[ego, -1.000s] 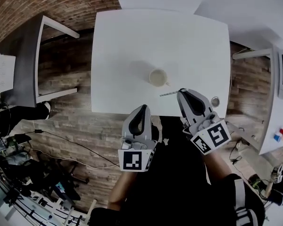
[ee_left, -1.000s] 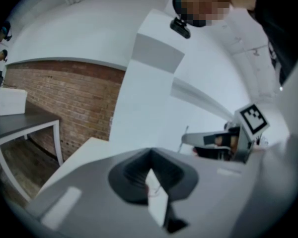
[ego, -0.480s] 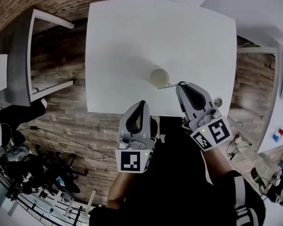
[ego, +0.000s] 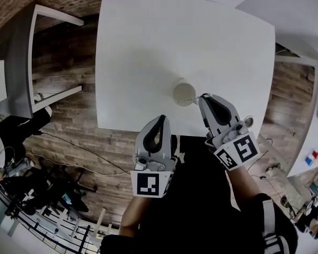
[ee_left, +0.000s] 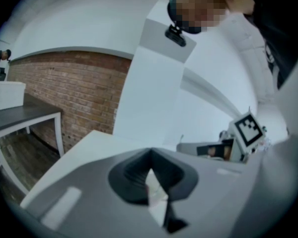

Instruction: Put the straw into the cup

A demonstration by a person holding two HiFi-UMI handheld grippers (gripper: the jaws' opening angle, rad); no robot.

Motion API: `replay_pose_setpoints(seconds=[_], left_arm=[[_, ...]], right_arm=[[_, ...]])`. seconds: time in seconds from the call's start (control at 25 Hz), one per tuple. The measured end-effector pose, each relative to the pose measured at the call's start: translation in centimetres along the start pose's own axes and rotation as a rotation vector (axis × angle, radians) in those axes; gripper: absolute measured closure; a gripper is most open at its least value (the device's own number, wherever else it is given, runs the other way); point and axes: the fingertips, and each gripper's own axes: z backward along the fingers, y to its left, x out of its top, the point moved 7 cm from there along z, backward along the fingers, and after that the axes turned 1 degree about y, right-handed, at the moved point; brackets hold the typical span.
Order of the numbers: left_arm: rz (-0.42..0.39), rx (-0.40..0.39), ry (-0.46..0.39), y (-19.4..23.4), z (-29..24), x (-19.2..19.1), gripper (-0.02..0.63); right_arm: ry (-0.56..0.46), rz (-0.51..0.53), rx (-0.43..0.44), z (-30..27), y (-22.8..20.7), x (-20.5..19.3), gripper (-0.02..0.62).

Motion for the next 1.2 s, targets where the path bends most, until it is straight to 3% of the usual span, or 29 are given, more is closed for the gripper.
replay_pose_setpoints(seconds=[0.76,1.2], left_arm=[[-0.004,0.011,0.028,0.3,-1.3,-1.5,0.603],[0.036,0.031,0.057,0.5,-2.0,-2.1,0.603]], right_arm=[[0.076,-0.031,0.009,-1.9,-2.0,-3.5,0.571],[0.076,-0.061,-0.009,-3.2,-3.3,-4.1,0.571]])
